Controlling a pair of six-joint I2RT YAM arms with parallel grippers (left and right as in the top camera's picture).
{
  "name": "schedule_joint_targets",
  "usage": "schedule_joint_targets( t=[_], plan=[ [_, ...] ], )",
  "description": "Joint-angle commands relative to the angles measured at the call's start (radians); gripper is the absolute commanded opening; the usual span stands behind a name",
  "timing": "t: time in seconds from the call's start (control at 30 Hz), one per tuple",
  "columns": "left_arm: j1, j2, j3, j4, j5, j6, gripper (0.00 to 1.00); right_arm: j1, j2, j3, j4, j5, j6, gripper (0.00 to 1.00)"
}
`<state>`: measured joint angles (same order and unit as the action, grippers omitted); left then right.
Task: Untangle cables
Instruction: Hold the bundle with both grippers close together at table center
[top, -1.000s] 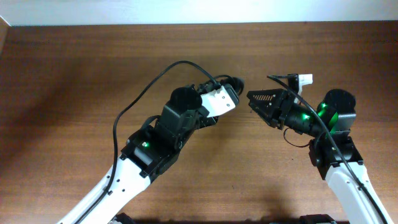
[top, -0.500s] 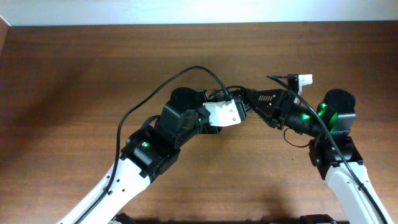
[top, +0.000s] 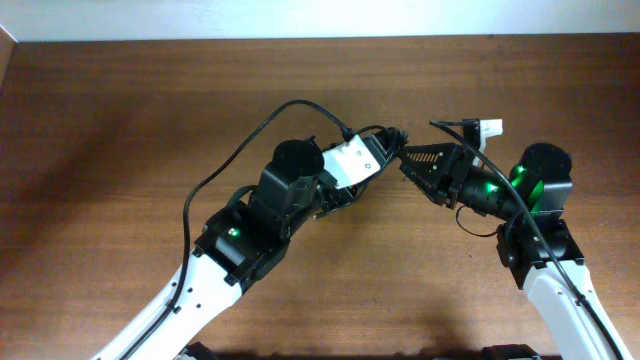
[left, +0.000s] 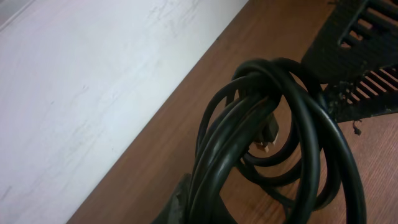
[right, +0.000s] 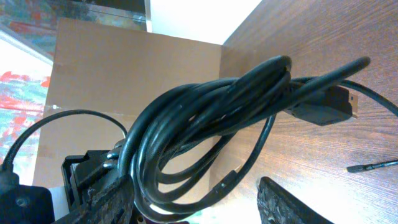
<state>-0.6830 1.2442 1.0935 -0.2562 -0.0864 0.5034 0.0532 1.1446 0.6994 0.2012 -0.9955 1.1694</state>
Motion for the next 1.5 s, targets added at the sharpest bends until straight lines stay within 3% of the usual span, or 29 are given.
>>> schedule_joint_targets(
  t=[0.0, 0.1, 0.23, 0.43, 0.5, 0.57, 0.83, 1.0, 1.27, 1.4, 1.47],
  plan=[
    [0.003, -0.027, 0.007, 0.016, 0.056, 0.031, 0.0, -0.002, -0.003, 0.013, 0.003, -0.003, -0.014, 0.62],
    [0.003, -0.027, 0.007, 0.016, 0.145, 0.137, 0.0, -0.002, -0.003, 0.013, 0.003, -0.003, -0.014, 0.62],
    [0.003, -0.027, 0.007, 0.016, 0.155, 0.223, 0.0, -0.002, -0.003, 0.013, 0.003, -0.003, -0.014, 0.62],
    [0.003, -0.027, 0.007, 0.025, 0.177, 0.263, 0.0, -0.002, -0.002, 0.013, 0.003, -0.002, -0.014, 0.61],
    [0.003, -0.027, 0.007, 0.042, 0.177, 0.262, 0.0, -0.002, 0.003, 0.013, 0.001, -0.003, -0.014, 0.52],
    [0.003, -0.027, 0.007, 0.094, 0.177, 0.262, 0.0, -0.002, 0.015, 0.013, -0.032, -0.003, -0.014, 0.35],
    [0.003, -0.027, 0.007, 0.113, 0.176, 0.262, 0.0, -0.002, 0.024, 0.013, -0.042, -0.007, -0.014, 0.16],
    [0.003, -0.027, 0.007, 0.113, 0.183, 0.249, 0.0, -0.002, 0.024, 0.013, -0.041, -0.007, -0.014, 0.16],
    [0.003, -0.027, 0.007, 0.121, 0.335, 0.23, 0.0, -0.002, 0.024, 0.013, -0.042, -0.007, -0.014, 0.25],
    [0.003, -0.027, 0.007, 0.121, 0.337, 0.224, 0.0, -0.002, 0.024, 0.013, -0.041, -0.011, -0.014, 0.15],
    [0.003, -0.027, 0.007, 0.121, 0.336, 0.224, 0.0, -0.002, 0.024, 0.013, -0.042, -0.015, -0.014, 0.06]
  ],
)
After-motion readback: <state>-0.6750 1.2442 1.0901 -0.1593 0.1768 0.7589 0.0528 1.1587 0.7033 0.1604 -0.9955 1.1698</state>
